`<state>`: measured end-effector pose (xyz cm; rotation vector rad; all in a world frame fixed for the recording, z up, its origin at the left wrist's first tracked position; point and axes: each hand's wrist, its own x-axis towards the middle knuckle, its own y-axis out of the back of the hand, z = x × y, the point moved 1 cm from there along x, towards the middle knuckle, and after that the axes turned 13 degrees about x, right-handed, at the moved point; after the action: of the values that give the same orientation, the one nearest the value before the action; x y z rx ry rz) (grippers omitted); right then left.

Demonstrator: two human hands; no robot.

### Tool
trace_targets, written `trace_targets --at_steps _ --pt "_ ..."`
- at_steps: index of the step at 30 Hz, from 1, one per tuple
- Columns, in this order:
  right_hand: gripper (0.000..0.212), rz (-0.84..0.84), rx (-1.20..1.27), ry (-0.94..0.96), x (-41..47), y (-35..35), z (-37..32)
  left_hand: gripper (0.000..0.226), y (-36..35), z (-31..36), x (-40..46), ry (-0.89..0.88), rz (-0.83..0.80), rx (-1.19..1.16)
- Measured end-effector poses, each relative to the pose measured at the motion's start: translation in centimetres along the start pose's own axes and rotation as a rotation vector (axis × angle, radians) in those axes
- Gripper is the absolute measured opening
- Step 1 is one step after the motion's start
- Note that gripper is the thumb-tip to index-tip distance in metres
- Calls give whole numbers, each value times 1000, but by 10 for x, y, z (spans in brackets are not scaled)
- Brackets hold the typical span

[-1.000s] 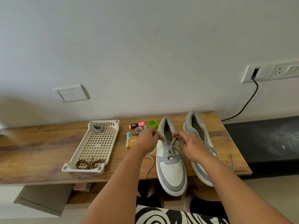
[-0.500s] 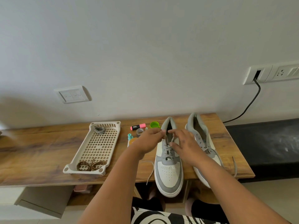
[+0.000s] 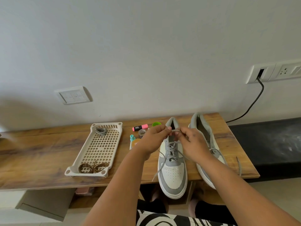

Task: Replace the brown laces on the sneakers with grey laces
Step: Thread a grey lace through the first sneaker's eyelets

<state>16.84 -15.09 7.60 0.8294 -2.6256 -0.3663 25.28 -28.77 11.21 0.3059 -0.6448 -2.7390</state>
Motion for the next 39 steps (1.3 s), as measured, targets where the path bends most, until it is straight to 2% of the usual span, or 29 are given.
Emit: trace_targets --at_steps 2,5,7,9,11,12,15,17,20,23,25,27,29,32,34,39 --pt "23 87 -39 -53 3 8 1 29 5 -4 3 1 16 -7" --pt "30 266 22 -349 13 36 20 30 15 -11 4 21 57 -35" --pt "31 259 -94 -482 13 51 34 31 18 -16 5 35 70 -43" --pt "45 125 -210 -387 9 51 34 31 15 -20 7 40 41 -22" --pt "57 -7 -213 -148 3 36 18 30 7 -20 9 46 4 29" --pt "56 -64 -236 -39 1 27 9 29 2 -18 10 45 -10 54" --pt "23 -84 -338 139 -2 6 -9 30 -6 -13 11 28 -13 57" --pt "20 -30 -336 88 0 10 -5 32 -2 -14 12 47 -1 39" --pt "25 14 -467 -109 4 34 9 35 10 -27 13 78 24 56" --pt "30 -64 -548 -182 4 44 19 32 10 -34 14 78 24 113" --pt "41 -167 -318 -153 3 29 12 27 3 -29 15 36 30 183" --pt "34 -190 -40 -184 2 10 -1 24 -6 -19 15 0 44 214" --pt "14 -116 123 -210 4 -2 -5 22 -10 -14 17 17 110 188" --pt "11 -15 306 -292 5 -2 5 23 -4 -20 21 137 236 35" --pt "6 -17 227 -300 7 1 14 23 -1 -30 24 219 287 22" --pt "10 -8 -120 -197 12 -5 21 32 -11 -44 27 253 294 318"
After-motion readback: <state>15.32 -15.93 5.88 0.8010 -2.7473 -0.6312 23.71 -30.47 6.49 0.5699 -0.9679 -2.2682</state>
